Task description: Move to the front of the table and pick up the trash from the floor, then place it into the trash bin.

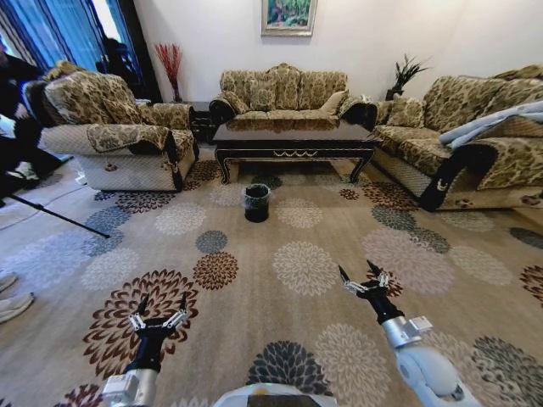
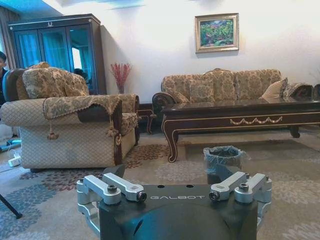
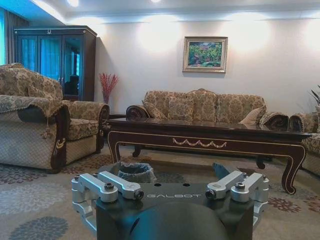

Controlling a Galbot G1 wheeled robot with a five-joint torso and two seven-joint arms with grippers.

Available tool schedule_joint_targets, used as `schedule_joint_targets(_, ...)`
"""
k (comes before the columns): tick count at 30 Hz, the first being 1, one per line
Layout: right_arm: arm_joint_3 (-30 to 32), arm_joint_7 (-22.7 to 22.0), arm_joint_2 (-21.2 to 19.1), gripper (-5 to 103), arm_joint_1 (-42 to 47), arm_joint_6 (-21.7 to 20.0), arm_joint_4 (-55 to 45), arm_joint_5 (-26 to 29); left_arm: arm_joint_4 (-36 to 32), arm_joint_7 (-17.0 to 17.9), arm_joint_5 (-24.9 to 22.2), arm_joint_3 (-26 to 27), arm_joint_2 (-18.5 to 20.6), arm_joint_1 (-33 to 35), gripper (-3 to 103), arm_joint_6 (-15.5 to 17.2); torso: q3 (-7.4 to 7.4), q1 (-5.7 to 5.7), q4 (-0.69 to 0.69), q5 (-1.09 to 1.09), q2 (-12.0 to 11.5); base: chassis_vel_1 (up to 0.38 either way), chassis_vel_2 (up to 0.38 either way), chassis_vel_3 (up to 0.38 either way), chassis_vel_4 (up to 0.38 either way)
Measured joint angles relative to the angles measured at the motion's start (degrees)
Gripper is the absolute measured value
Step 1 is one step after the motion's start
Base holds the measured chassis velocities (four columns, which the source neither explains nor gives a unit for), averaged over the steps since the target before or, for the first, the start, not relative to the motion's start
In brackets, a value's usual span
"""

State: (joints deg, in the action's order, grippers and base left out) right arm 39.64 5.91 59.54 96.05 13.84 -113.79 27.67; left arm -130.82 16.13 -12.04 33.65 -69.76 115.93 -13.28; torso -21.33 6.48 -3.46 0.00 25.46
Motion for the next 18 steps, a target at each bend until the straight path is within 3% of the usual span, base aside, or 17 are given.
schedule_joint_targets(18,0.00,0.00,0.00,100,0.00,0.00,0.00,0.00,0.00,0.00,0.00,0.00,0.00,0.00,100,0.00,-2.54,1.50,0.00,0.00,4.03,0.000,0.000,0.000,0.000)
